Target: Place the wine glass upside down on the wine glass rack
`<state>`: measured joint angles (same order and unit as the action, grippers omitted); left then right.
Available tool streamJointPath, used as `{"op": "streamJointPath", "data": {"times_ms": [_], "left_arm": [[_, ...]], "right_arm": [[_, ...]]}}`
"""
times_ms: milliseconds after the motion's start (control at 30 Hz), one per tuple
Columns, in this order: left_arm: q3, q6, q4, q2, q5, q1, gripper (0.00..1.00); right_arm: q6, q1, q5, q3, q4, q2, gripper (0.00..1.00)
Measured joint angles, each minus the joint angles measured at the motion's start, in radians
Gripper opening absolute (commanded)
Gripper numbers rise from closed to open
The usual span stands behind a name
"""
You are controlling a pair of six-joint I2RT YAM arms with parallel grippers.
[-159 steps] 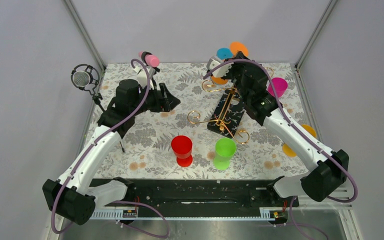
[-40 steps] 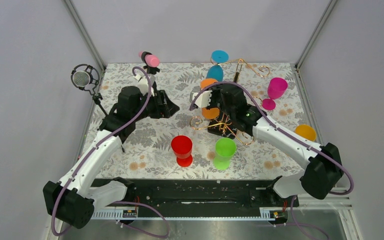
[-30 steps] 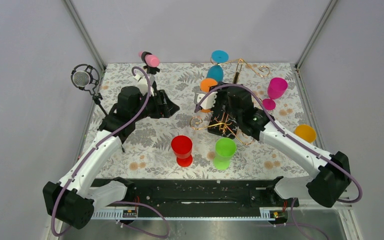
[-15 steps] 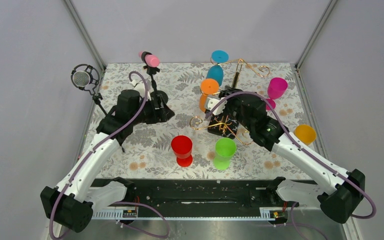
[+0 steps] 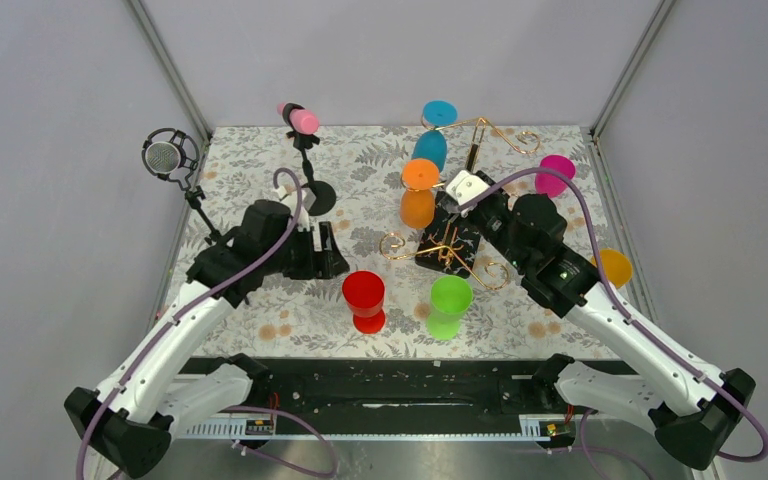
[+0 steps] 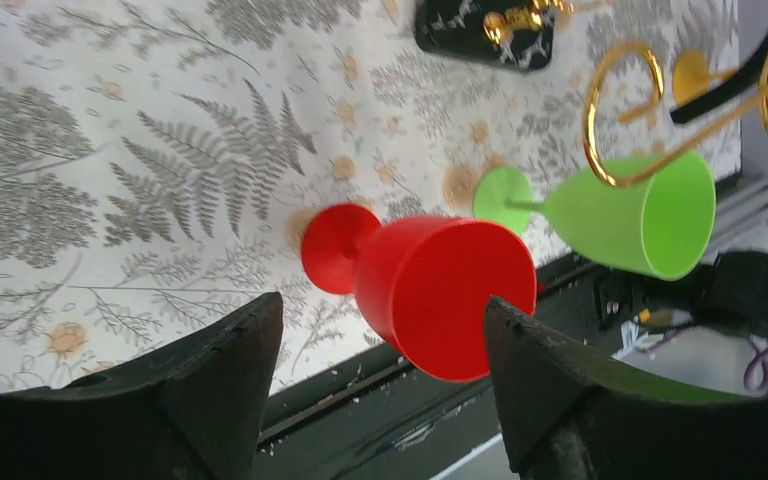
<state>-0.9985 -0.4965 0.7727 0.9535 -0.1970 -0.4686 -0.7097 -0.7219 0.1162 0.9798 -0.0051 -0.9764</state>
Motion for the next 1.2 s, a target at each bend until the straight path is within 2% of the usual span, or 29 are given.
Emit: {"op": "streamJointPath", "data": {"times_ms": [200,600,667,967,1200], "left_arm": [[0.003,-0.008,0.056,0.0,0.003,-0.115,0.72],[0.013,0.013,0.108,0.072,0.056,-0.135,0.69],[0.018,0.019,0.1,0.099,0.055,-0.143,0.63],[0.024,0.052,0.064,0.184,0.043,-0.161,0.19],[0.023,0.081,0.08,0.197,0.052,-0.162,0.04]], "right_arm": [[0.145,0.0,0.022,0.002,-0.047,0.003,0.51],[0.203,0.0,0.026,-0.01,-0.052,0.017,0.52],[0.204,0.0,0.033,-0.012,-0.053,0.017,0.52],[0.206,0.0,0.056,-0.012,-0.052,0.02,0.52],[0.206,0.0,0.084,-0.019,-0.052,0.052,0.52]]}}
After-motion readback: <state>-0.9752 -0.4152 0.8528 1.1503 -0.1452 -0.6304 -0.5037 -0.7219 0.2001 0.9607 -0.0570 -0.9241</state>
